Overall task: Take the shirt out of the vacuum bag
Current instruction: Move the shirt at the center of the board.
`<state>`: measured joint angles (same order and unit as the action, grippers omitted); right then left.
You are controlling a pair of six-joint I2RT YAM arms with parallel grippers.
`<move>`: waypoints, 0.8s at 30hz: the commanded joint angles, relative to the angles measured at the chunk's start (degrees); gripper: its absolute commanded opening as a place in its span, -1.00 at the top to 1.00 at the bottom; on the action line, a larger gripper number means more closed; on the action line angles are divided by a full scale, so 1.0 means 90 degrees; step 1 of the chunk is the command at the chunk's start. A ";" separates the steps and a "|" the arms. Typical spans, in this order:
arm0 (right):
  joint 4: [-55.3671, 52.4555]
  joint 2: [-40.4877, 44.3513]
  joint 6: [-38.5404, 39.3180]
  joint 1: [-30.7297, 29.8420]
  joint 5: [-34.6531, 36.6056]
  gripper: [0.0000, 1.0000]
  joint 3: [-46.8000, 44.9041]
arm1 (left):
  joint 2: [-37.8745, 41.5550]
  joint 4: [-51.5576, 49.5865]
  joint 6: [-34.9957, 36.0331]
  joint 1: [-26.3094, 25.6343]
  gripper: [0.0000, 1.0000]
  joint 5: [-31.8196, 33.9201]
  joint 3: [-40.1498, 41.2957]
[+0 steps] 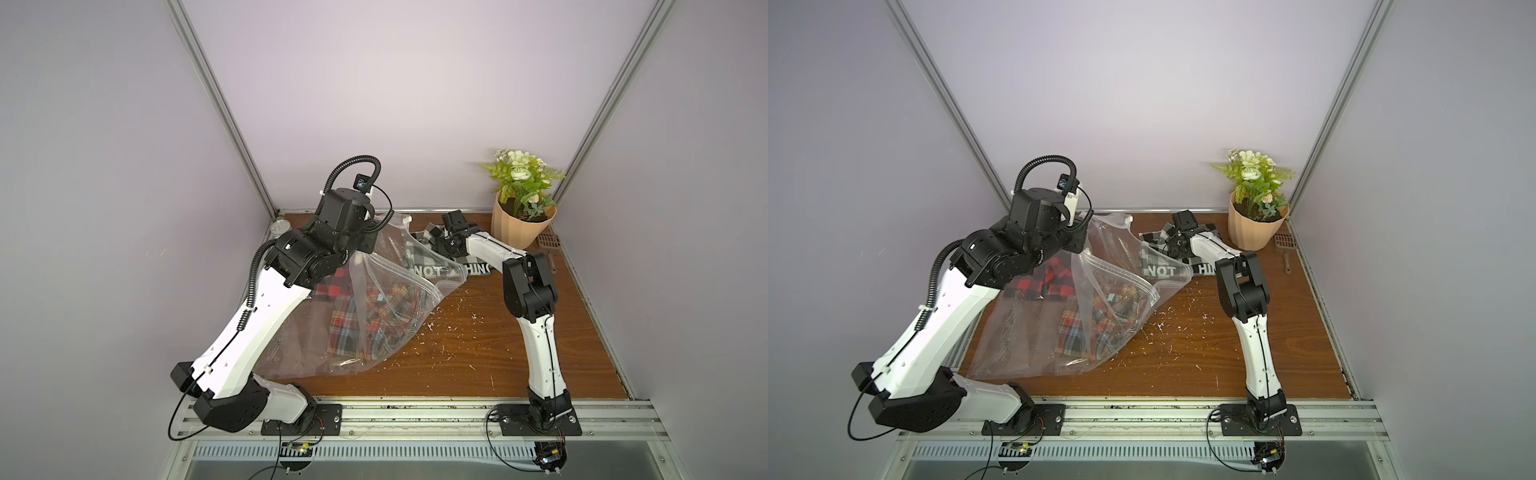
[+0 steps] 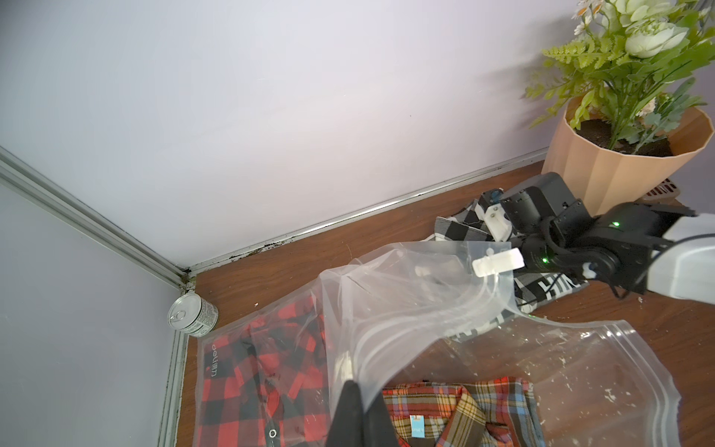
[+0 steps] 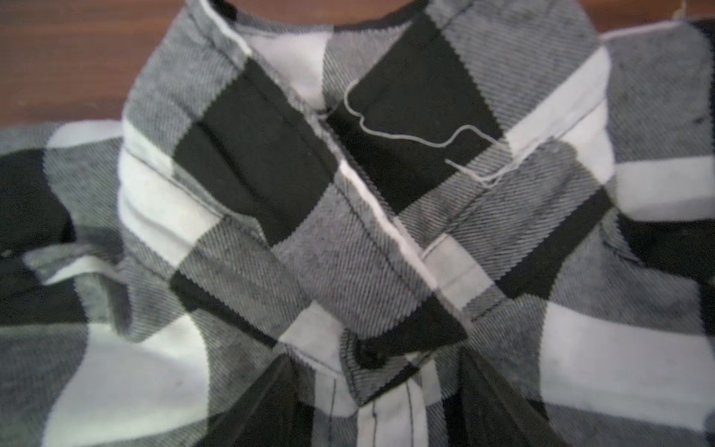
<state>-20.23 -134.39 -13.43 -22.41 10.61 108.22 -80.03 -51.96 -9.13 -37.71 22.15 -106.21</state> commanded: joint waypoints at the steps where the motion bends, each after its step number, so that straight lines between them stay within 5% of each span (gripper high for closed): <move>1: -0.0842 -0.0538 -0.0241 0.0026 -0.0178 -0.41 0.0680 | 0.0201 0.0181 0.0038 0.0089 0.99 0.0040 -0.0103; 15: -0.1013 -0.1417 -0.1189 0.0273 -0.0569 -0.42 0.1916 | 0.0337 0.0179 -0.0037 0.0089 0.99 0.0037 0.0120; 20: -0.0771 -0.1259 -0.1407 0.0282 -0.0906 -0.42 0.1762 | 0.0348 0.0187 -0.0047 0.0089 0.99 0.0035 0.0170; 24: 0.0560 0.0013 -0.1497 0.0255 -0.1156 -0.50 0.0176 | 0.0367 0.0183 -0.0060 0.0089 0.99 0.0011 0.0189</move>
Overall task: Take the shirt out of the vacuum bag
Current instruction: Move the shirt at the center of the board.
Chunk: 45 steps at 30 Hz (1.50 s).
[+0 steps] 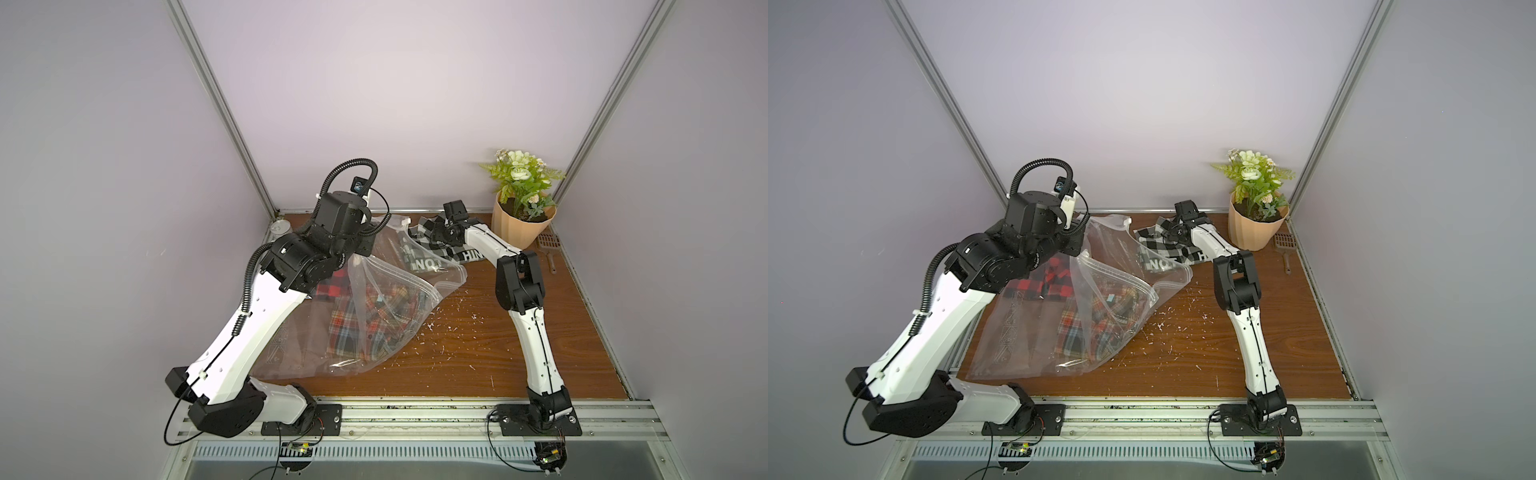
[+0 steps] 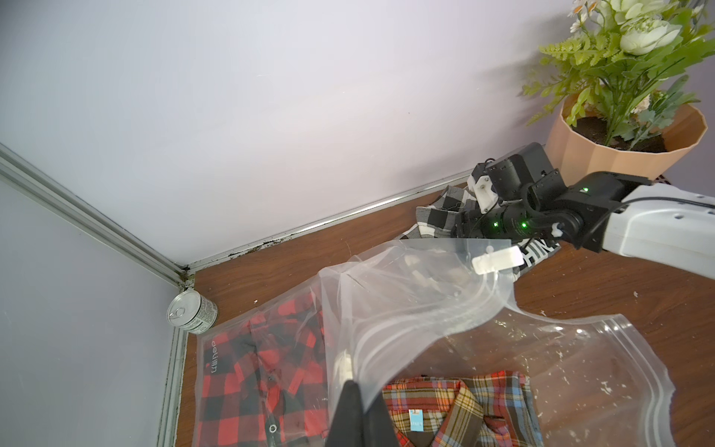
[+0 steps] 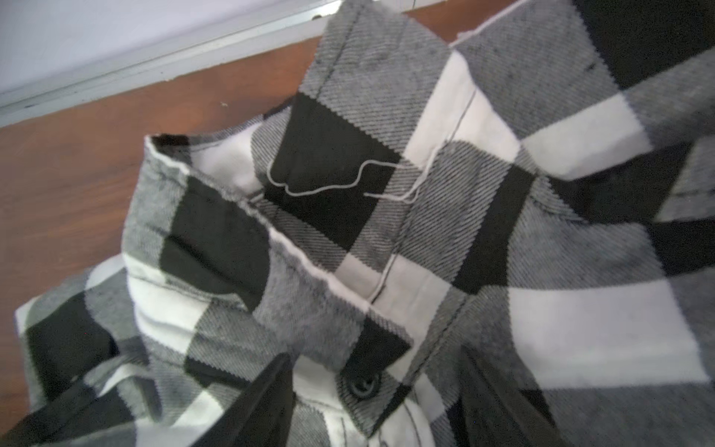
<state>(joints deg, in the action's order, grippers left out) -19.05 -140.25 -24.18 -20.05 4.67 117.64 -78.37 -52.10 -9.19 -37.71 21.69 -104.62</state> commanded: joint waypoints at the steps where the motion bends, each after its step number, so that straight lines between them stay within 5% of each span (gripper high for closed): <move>1: 0.0713 0.1020 -0.0320 -0.0005 -0.0542 -0.52 -0.1279 | 0.0189 0.0194 -0.0064 0.0089 0.99 0.0047 0.0008; 13: 0.1385 0.3349 -0.0181 0.0037 -0.1552 -0.48 -0.3876 | 0.0328 0.0213 -0.0113 0.0088 0.99 -0.0106 -0.0034; 17: 0.1804 0.3872 -0.0314 -0.0005 -0.1707 -0.22 -0.4876 | 0.0347 0.0217 -0.0104 0.0089 0.99 -0.0105 -0.0063; 23: 0.2183 0.3919 -0.0480 -0.0154 -0.1856 0.49 -0.5606 | 0.0307 0.0212 -0.0116 0.0089 0.99 -0.0138 -0.0115; 45: 0.2186 0.2024 -0.0791 -0.0595 -0.1631 0.65 -0.3881 | 0.0338 0.0217 -0.0141 0.0089 0.99 -0.0162 -0.0095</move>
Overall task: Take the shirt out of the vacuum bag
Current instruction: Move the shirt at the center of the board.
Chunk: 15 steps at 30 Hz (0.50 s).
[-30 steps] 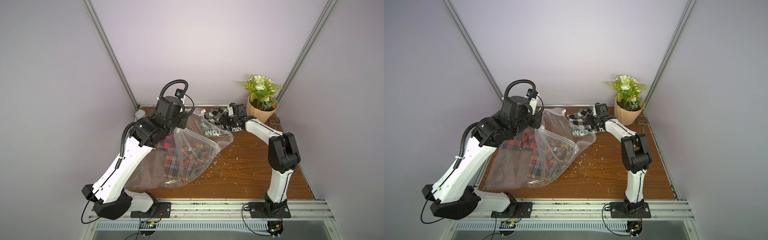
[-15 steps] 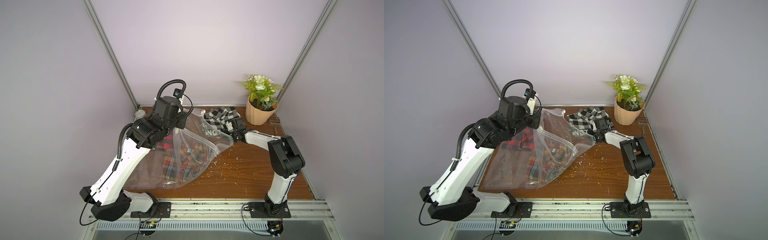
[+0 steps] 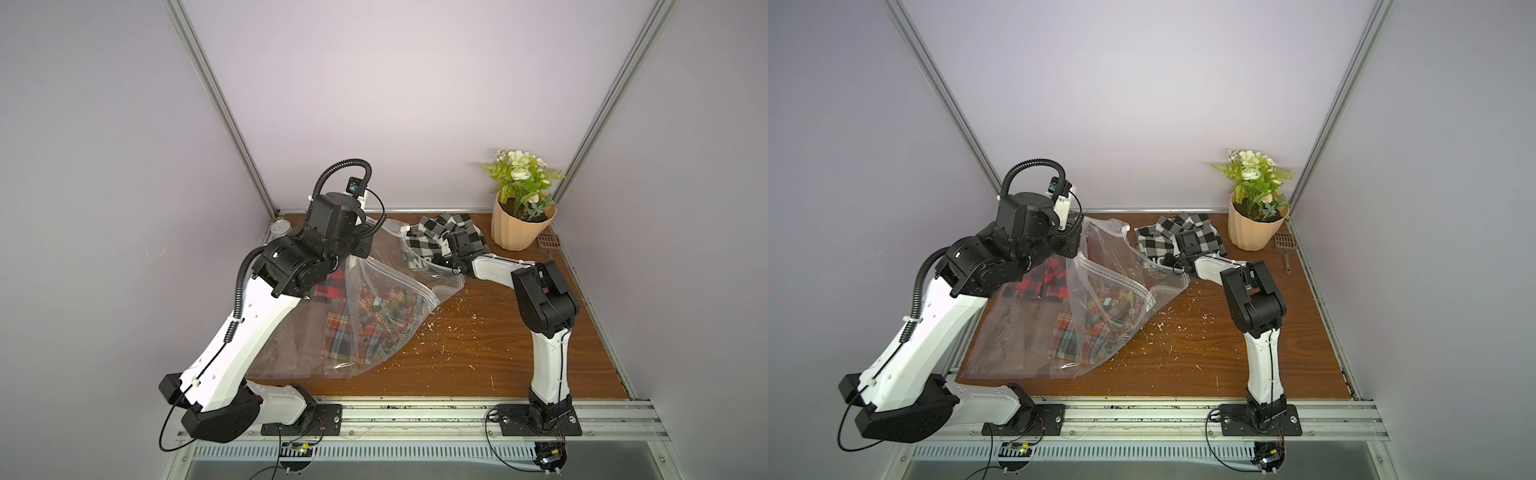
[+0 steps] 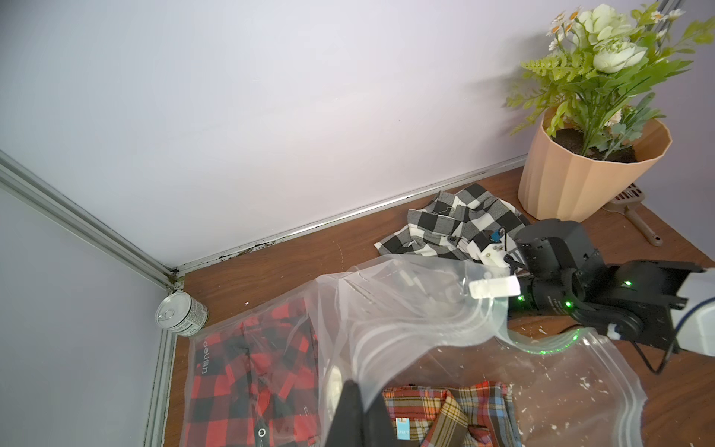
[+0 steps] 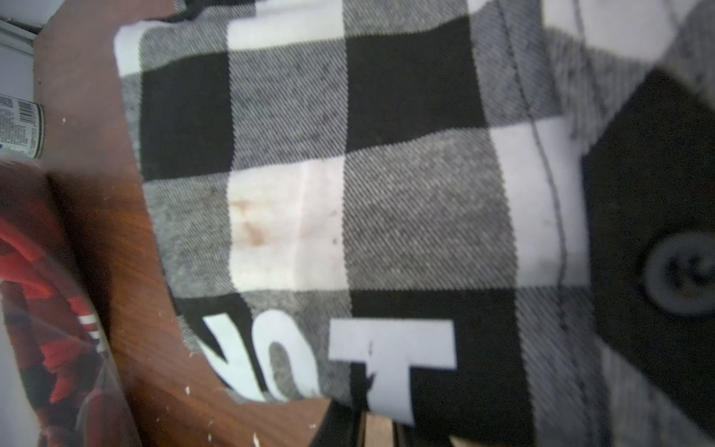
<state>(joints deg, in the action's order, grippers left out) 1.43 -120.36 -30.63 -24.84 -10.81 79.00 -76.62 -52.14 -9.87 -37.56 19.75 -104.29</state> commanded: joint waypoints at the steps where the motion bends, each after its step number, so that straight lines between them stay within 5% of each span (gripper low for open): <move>1: -0.0154 -0.0294 -0.0049 -0.0063 0.0099 0.66 0.0588 | 0.0134 0.0233 -0.0084 0.0073 0.99 0.0033 -0.0108; 9: -0.1051 -0.1136 0.0302 -0.0033 0.0077 0.69 0.2211 | 0.0115 0.0230 -0.0050 0.0072 0.99 0.0022 -0.0097; 15: -0.0569 -0.0498 0.0288 -0.0044 -0.0083 0.65 0.1393 | 0.0149 0.0239 -0.0065 0.0072 0.99 -0.0005 -0.0020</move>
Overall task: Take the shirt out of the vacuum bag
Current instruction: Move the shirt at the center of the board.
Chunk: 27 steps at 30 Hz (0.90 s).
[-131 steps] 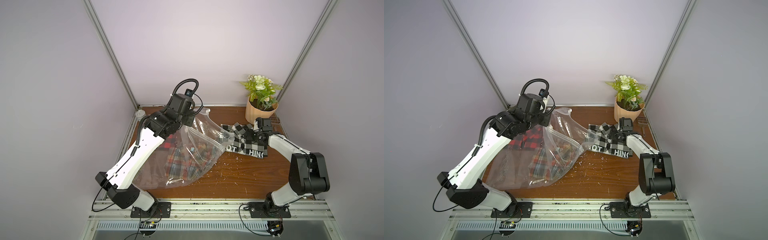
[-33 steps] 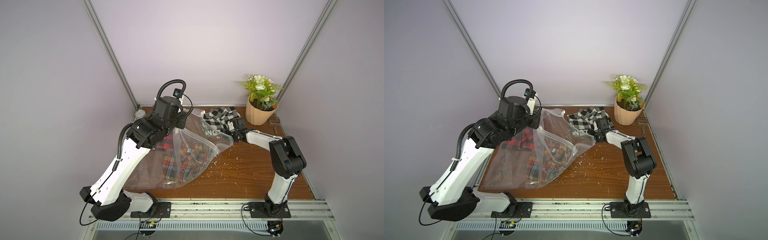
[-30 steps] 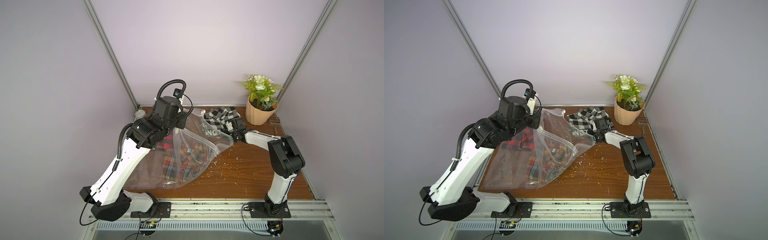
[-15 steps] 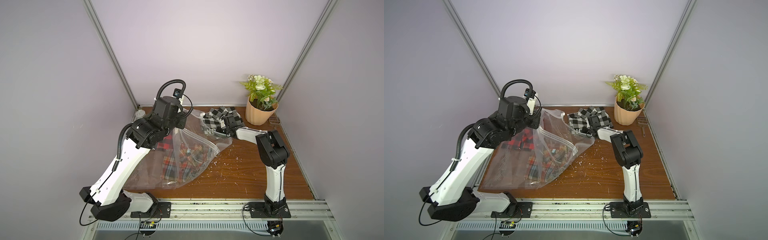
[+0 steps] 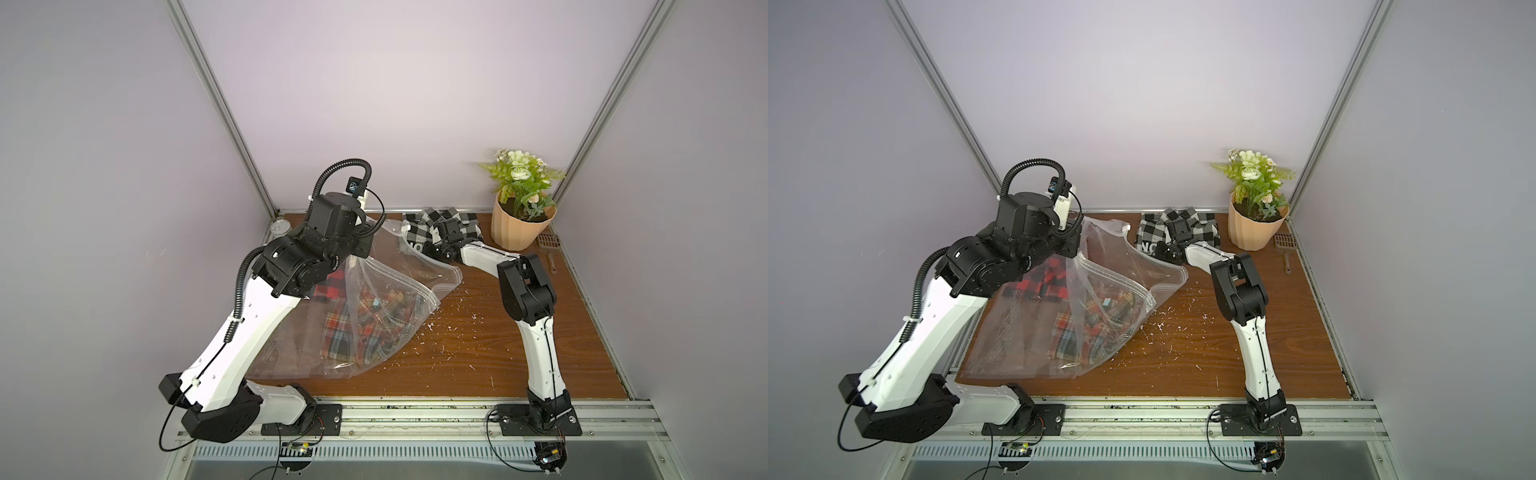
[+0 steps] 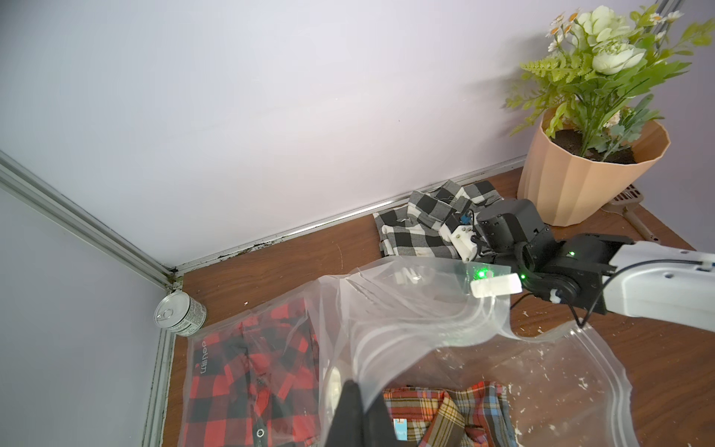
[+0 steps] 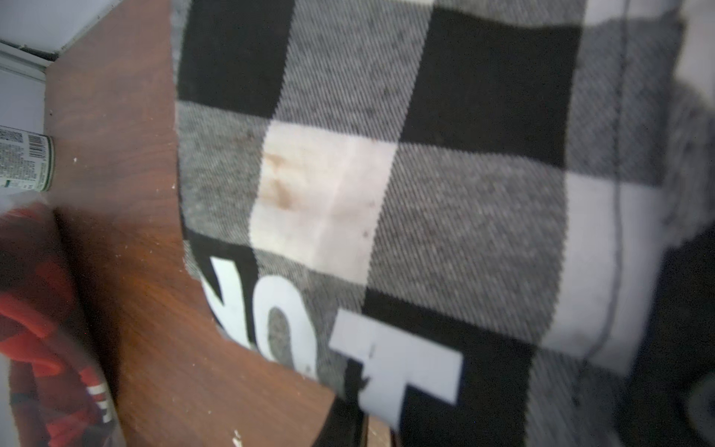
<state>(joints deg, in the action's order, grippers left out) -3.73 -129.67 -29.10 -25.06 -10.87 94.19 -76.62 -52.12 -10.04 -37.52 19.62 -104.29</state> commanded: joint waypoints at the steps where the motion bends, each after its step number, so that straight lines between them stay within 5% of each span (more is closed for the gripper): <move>1: 0.0035 0.0657 0.0135 -0.0019 -0.0110 0.64 -0.0422 | 0.0130 0.0243 -0.0055 0.0067 0.99 -0.0026 -0.0014; 10: 0.0967 0.2469 -0.0121 0.0369 -0.1008 0.42 -0.2246 | -0.0113 0.0574 -0.0010 0.0066 0.99 -0.0458 0.0157; 19: 0.1463 0.5025 -0.0491 0.1870 -0.1972 -0.07 -0.4150 | -0.0478 0.0921 0.0042 0.0067 0.99 -0.0971 0.0114; 27: 0.2605 0.6355 -0.1254 0.1702 -0.3630 -0.28 -0.5240 | -0.0761 0.1195 0.0027 0.0074 0.99 -0.1519 0.0138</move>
<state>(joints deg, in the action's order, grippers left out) 13.47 -75.02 -36.05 -8.21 -35.79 50.09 -83.35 -44.88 -10.02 -37.50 8.73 -102.87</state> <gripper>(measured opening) 0.638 0.045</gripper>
